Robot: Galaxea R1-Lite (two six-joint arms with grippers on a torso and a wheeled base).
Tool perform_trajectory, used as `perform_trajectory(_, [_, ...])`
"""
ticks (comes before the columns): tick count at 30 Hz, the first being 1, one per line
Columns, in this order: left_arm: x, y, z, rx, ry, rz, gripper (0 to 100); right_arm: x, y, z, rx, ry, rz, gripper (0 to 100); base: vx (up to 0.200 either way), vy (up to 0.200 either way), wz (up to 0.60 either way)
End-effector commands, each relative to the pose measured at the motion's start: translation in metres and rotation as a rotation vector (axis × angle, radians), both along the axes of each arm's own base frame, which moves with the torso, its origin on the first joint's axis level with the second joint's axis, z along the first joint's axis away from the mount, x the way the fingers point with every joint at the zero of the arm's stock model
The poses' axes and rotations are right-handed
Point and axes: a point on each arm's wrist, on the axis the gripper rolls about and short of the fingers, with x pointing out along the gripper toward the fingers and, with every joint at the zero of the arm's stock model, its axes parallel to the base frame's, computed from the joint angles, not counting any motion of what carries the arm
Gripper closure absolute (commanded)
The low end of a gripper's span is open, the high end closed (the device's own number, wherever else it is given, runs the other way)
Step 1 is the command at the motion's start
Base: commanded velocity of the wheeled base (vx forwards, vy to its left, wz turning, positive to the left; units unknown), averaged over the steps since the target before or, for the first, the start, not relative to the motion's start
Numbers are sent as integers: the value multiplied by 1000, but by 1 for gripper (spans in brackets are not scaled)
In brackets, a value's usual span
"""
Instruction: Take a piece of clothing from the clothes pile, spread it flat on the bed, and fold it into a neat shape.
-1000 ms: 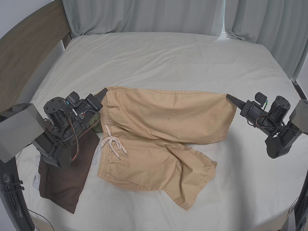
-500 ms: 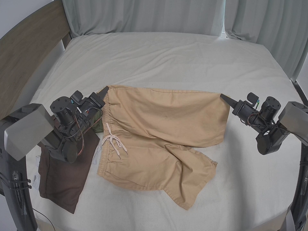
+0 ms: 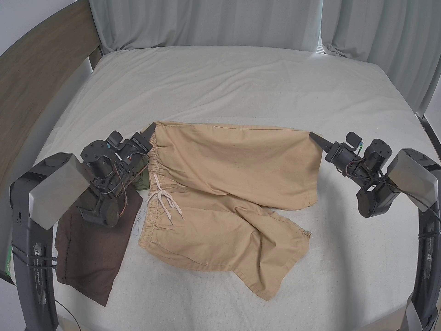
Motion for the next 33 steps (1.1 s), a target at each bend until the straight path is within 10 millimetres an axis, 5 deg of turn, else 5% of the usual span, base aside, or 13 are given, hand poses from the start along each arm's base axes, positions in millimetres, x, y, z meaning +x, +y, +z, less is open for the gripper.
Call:
perform_trajectory(1, [9,-1,-13,-5,9,-2,100,9,1,-16,-1,13,2,100,0,0,0])
perform_trajectory(22, [19,1,-17,-25,-11,-4,100,25,3,-19,3,-39,1,100,0,0,0])
perform_trajectory(23, [19,1,-17,-26,-9,-6,0,25,3,-19,3,-39,1,100,0,0,0])
perform_trajectory(24, [19,1,-17,-31,-8,-11,0,25,3,-19,3,-39,1,0,0,0,0])
perform_trajectory(33, [16,-4,-19,-147,85,-72,0,29,-1,-29,4,-25,-21,0,0,0,0])
